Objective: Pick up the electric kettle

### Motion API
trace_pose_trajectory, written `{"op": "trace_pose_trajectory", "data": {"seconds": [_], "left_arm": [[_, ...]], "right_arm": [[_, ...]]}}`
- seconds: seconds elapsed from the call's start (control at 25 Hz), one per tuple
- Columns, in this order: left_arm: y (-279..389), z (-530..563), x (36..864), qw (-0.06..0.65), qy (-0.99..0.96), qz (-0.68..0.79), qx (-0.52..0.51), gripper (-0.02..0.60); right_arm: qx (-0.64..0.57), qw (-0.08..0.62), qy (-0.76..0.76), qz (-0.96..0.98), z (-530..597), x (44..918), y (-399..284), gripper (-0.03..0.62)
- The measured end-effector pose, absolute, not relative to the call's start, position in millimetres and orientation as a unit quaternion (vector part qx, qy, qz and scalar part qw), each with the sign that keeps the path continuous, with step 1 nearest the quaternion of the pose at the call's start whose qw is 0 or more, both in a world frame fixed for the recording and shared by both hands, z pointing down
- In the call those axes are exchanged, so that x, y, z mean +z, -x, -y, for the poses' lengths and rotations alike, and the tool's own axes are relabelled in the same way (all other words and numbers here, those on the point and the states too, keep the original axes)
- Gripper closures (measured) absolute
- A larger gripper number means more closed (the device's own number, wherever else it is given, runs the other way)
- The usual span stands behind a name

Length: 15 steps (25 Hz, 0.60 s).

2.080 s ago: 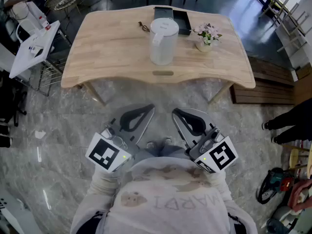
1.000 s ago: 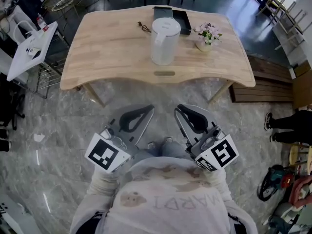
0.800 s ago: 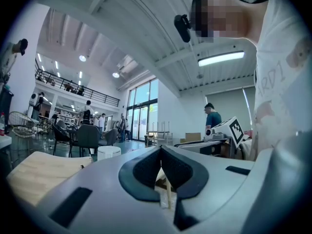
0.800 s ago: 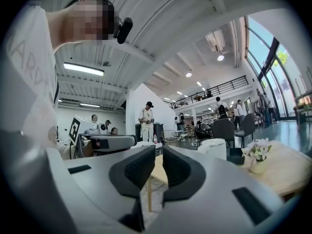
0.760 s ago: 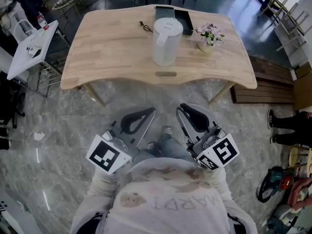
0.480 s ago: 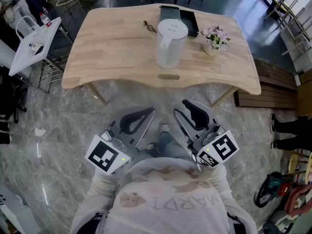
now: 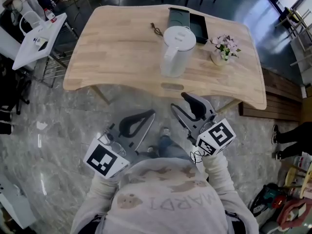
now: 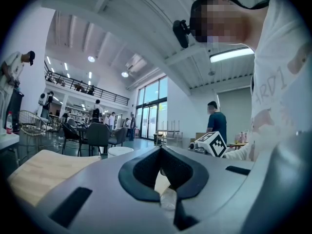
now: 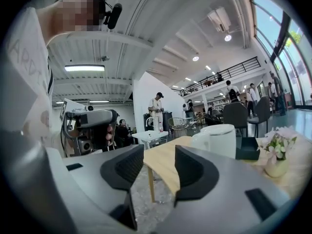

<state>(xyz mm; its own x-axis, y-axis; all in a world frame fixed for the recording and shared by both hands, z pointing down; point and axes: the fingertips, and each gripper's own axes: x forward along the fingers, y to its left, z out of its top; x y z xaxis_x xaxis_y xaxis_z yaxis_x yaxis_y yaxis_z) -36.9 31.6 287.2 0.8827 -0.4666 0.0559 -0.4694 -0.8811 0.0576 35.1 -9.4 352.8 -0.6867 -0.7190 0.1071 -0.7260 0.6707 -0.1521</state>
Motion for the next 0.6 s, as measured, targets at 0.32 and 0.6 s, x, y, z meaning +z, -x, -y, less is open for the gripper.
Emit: {"op": "trace_pose_trajectory", "data": {"seconds": [0.32,0.6], "left_arm": [[38,-4,290,0.038,-0.964,0.262,0.028,0.569],[41,11,290,0.041,-0.96,0.276,0.035,0.569]], "right_arm": [[0.127,0.034,-0.382,0.915,67,387,-40,0.395],[0.15,0.056,-0.377,0.912,106,417,-38,0.384]]}}
